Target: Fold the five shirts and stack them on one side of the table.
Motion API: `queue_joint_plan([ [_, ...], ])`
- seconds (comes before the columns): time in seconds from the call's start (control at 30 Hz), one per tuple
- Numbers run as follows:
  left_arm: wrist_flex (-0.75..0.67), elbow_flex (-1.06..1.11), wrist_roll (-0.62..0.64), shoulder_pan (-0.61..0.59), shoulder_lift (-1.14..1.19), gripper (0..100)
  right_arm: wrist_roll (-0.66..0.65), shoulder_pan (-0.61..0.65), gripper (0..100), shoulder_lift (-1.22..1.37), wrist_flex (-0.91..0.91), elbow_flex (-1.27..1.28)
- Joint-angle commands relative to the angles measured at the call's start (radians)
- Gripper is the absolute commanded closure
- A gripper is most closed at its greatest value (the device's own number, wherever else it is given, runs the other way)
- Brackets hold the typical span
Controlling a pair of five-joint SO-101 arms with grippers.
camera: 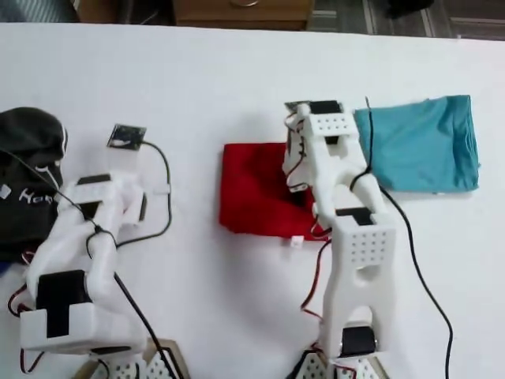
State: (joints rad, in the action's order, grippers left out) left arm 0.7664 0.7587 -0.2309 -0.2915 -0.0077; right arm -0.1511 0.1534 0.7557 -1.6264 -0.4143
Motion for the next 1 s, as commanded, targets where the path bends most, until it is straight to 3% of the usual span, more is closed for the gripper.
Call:
queue_joint_plan([
  [0.0, -0.044, -0.001, 0.002, -0.005, -0.014, 97, -0.086, -0.071, 97.8, -0.084, -0.016, -0.003],
  [0.2, -0.044, -0.002, 0.002, -0.005, -0.014, 97, -0.307, -0.145, 97.8, -0.36, -0.027, -0.009],
  [0.4, -0.044, -0.002, 0.002, -0.005, -0.014, 97, -0.422, -0.26, 97.8, -0.518, 0.059, -0.061],
  [0.67, -0.044, 0.002, 0.002, 0.017, -0.014, 97, -0.603, -0.443, 97.8, -0.481, 0.156, -0.222],
  [0.97, -0.044, 0.002, 0.002, 0.018, -0.014, 97, -0.796, -0.576, 97.8, -0.229, 0.182, -0.364],
])
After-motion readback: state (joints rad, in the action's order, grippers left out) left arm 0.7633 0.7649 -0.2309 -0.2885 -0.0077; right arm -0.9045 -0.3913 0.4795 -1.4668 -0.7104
